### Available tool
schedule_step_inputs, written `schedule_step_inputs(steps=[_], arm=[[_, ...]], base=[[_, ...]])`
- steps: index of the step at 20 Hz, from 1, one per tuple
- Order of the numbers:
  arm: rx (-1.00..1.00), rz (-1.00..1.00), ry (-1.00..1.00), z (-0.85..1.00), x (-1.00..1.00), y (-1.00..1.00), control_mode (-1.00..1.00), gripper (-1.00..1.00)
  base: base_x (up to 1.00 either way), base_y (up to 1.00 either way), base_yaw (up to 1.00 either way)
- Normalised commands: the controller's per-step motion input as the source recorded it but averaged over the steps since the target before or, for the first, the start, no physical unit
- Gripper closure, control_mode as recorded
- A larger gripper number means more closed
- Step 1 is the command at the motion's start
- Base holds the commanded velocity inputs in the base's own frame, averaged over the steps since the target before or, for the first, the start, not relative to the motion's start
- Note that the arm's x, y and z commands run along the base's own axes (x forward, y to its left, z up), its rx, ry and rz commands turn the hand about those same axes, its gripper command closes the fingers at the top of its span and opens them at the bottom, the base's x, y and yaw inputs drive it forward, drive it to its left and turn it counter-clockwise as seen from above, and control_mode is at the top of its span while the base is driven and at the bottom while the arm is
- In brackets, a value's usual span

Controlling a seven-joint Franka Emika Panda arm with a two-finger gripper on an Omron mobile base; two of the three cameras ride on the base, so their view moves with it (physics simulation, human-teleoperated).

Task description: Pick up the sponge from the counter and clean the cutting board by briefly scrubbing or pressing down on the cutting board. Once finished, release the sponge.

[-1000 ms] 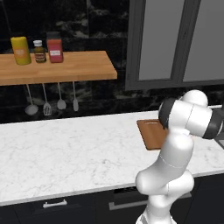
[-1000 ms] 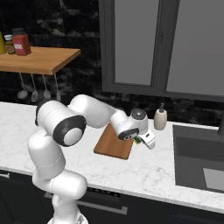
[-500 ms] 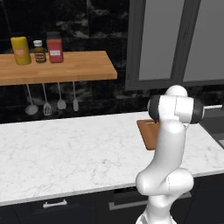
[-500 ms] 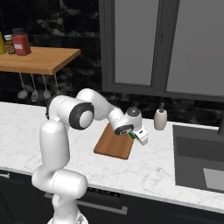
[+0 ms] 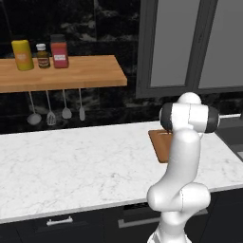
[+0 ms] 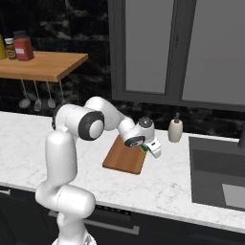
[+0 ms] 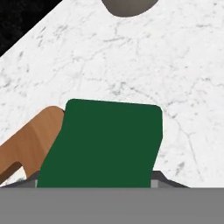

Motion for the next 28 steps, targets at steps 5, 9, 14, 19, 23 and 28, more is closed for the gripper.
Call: schedule_step_inputs(steps=[5,9,14,19,23,28], arm=[[-0.02,-0.01,0.00,-0.22,0.09,0.58,-1.00,1.00],[-0.01,-0.01,0.00,-0.35,0.07,0.49,-1.00,-1.00],[0.00,0.00,0.00,-0.08,-0.03,0.19,-1.00,-1.00],[0.00,0.00,-0.10,0.44,-0.16,0.01,-1.00,-1.00],[0.00,-0.01,-0.12,0.73,-0.29,0.02,-1.00,-1.00],[0.00,-0.01,-0.02,0.93,-0.82,0.01,-1.00,-1.00]], base=[[0.00,0.00,0.00],[0.00,0.00,0.00],[0.00,0.00,0.00],[0.00,0.00,0.00],[0.00,0.00,0.00],[0.00,0.00,0.00]])
